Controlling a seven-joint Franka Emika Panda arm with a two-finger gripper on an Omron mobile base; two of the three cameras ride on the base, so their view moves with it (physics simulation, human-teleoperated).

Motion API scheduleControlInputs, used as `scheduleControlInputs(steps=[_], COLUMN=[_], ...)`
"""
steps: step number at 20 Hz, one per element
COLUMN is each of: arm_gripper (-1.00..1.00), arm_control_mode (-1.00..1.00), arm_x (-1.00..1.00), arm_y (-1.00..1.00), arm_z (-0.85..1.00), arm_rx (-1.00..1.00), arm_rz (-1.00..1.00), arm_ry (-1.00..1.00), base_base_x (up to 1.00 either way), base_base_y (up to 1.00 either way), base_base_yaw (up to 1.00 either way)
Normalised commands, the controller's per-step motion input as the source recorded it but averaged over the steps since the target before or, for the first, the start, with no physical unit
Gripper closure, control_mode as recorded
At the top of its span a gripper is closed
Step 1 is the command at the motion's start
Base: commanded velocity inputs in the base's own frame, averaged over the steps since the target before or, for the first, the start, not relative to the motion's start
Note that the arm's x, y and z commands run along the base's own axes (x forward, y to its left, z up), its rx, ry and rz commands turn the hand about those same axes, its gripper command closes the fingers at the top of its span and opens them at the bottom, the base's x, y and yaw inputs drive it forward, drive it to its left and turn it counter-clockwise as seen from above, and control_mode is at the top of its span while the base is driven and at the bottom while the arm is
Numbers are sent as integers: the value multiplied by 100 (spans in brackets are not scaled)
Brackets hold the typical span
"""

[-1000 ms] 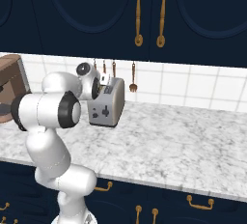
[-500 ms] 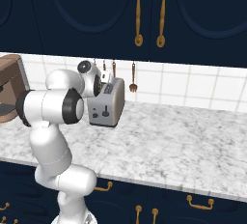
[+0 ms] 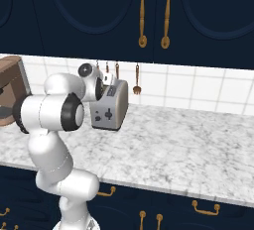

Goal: Start the toaster. Once the lever pops up, take the bread to the plate on the dining counter.

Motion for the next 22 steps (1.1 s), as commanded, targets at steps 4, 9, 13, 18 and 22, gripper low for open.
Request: scheduleControlInputs(steps=[4,9,13,18,22], arm_gripper=[100,100,100,100,100], arm_control_mode=[-100,-100,-100,-100,-100], arm_x=[-33,-30,-27,-74,-100], arm_y=[0,0,0,0,-9], arm_z=[45,62,47,20,51], arm_rx=[0,0,0,4,8], arm_rz=[0,0,0,0,0], arm_ry=[-15,-16,-7,1,0], base_base_x=[0,0,0,0,0], base_base_y=[0,0,0,0,0], base_base_yaw=[0,0,0,0,0])
